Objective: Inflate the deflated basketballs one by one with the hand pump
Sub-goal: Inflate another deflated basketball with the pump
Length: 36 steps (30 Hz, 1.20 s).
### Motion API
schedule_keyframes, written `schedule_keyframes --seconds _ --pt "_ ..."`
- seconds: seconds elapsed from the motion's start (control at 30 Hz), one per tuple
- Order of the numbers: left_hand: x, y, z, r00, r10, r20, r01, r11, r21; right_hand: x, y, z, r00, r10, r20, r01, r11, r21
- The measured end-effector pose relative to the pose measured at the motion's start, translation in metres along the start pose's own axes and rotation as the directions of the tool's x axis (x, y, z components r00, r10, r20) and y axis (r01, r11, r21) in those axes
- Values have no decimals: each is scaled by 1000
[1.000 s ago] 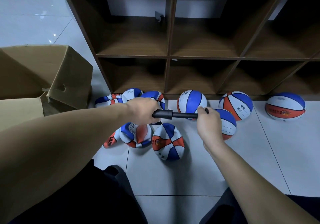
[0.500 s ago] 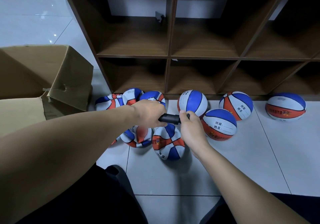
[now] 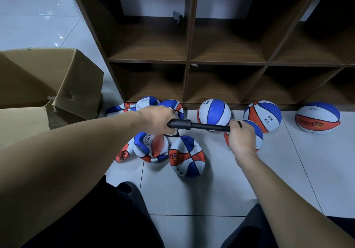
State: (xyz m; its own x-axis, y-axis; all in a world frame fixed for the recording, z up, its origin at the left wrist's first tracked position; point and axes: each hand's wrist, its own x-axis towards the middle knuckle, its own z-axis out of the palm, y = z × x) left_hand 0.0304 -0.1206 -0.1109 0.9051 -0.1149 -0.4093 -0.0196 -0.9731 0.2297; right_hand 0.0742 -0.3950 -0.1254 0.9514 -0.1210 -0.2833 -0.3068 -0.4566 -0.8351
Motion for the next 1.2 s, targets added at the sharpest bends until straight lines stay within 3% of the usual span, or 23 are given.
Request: schedule_keyframes --seconds 0.17,0.97,1.1,1.2 --pt "2 9 1 1000 22 -6 -22 997 71 -1 1 3 999 45 -24 -44 997 71" --pt "10 41 9 990 135 -51 -130 986 102 -42 -15 38 983 -148 112 152 988 -27" --pt "12 37 7 988 131 -76 -128 991 50 -35 -19 31 983 -162 86 166 985 -47" --pt "11 24 4 995 89 -54 -86 995 48 -19 -15 16 996 -89 12 89 996 -16"
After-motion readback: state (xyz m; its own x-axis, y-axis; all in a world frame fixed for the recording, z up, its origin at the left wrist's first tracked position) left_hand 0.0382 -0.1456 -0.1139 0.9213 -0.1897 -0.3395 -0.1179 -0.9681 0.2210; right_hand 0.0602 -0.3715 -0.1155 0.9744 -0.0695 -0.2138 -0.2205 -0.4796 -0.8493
